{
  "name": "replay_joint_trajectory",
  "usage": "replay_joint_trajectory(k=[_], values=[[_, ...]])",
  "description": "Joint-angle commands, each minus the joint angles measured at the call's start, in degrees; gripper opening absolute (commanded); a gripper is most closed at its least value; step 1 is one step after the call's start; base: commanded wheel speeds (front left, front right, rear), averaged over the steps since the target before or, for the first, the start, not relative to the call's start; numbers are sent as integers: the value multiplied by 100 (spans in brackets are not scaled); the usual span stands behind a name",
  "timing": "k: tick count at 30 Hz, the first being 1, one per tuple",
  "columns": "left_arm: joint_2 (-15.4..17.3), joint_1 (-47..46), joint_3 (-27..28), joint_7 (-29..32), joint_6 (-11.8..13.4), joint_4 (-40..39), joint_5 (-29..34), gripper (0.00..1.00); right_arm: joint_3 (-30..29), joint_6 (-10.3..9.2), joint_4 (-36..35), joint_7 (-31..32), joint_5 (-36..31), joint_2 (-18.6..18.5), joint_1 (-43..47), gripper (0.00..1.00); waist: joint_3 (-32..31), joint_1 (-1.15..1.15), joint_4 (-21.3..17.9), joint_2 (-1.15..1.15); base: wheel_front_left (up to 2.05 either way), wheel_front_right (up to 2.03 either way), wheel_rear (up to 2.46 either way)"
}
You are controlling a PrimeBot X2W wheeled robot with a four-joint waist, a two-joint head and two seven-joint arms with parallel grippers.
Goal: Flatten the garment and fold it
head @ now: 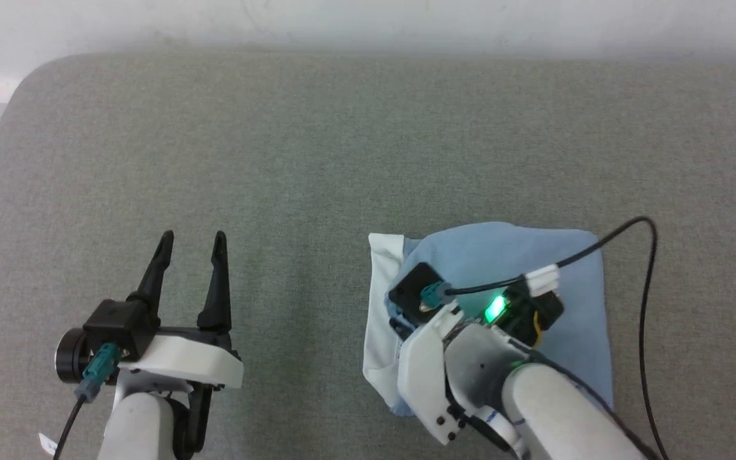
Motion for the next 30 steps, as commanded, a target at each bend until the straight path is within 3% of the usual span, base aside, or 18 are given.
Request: replay_joint_trajectory(k=[1,2,3,4,5,6,12,16,23,26,30], values=[[-31,-90,-6,-27,-16,15,-22,100,124,-11,245,-61,75,22,-125,0,29,0,24,0,0,0,0],[-33,-98,-6,-27,-17,22,-21,100,171,-11,398,-81,131,28,-148,0,36,0,27,0,0,0,0],[-35,-104,-6,-27,-18,27,-20,100,215,-11,526,-112,177,33,-176,10,38,0,29,0,0,0,0],[-37,-108,-4,-27,-19,32,-22,100,279,-11,632,-144,193,36,-216,37,42,0,28,0,0,0,0],[-38,-111,0,-27,-20,38,-24,100,315,-11,729,-160,248,38,-229,84,41,0,24,0,0,0,0],[-40,-110,5,-27,-21,42,-25,100,335,-11,805,-153,314,40,-233,100,37,0,16,0,0,0,0],[-45,-82,44,-27,-22,52,-12,100,335,-11,688,-367,662,43,-261,100,-9,0,-65,0,0,0,0],[-49,-48,97,-27,-13,22,-4,100,0,-11,-38,-1164,994,43,-183,100,-44,0,-156,0,0,0,0],[-54,-4,163,-27,16,-61,2,100,-1826,-11,-1098,-2974,991,44,407,100,-65,0,-279,0,0,0,0],[-56,-6,184,-27,14,-72,0,100,-2592,-11,-1082,-3413,987,44,708,100,-63,0,-315,0,0,0,0],[-58,-7,180,-27,6,-81,8,100,-3238,-11,-659,-3514,1112,44,1002,100,-63,0,-338,0,0,0,0]])
